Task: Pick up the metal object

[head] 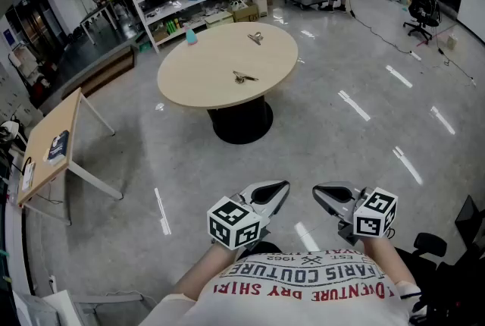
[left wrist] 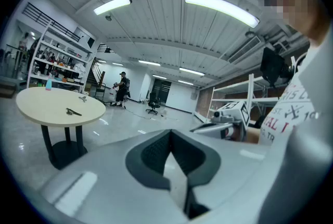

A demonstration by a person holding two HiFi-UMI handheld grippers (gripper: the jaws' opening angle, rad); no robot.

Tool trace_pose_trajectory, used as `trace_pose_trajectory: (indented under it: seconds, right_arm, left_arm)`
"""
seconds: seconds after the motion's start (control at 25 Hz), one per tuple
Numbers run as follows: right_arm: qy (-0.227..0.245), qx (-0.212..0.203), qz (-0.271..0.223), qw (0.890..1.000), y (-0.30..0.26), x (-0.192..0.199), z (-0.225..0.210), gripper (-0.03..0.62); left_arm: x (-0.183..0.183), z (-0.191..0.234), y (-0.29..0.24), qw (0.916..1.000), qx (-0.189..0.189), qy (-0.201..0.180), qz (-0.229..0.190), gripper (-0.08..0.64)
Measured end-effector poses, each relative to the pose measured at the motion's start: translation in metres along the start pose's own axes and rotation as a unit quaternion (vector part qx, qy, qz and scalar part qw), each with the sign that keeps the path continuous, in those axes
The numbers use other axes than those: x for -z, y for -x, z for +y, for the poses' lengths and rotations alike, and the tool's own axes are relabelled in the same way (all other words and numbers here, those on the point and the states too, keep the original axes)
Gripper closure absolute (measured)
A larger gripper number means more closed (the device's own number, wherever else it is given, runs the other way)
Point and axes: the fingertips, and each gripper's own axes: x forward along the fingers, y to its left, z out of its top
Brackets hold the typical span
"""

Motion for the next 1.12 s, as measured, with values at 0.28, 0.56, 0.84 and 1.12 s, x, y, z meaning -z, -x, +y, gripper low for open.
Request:
trace_pose_trajectory:
  seconds: [0.28,0.56,0.84,1.12]
  right_arm:
    - [-0.009,0.011,-0.006,1.0,-0.045,-0.017,-0.083,0.592]
    - [0.004,0.008,0.005,1.0,-0.147,-0.071,-0.198,0.592]
    - [0.017,-0.027,-0.005,0.999,-0.27,-0.145,-0.288,0.592]
    - [0.029,-0.079,0.016,0.996,-0.347,-0.179,-0.343,0.592]
  left_arm:
    - [-0.013,0.079,-0.058,0.9995,0.017,-0.018,0.019,0.557]
    - [-0.053,0.219,-0.117,0.9992,0.008,-0.029,0.025,0.557]
    - [-0.112,0.368,-0.132,0.9982,-0.036,-0.043,0.024,0.557]
    - [-0.128,0.46,-0.157,0.9967,-0.073,-0.025,0.025,0.557]
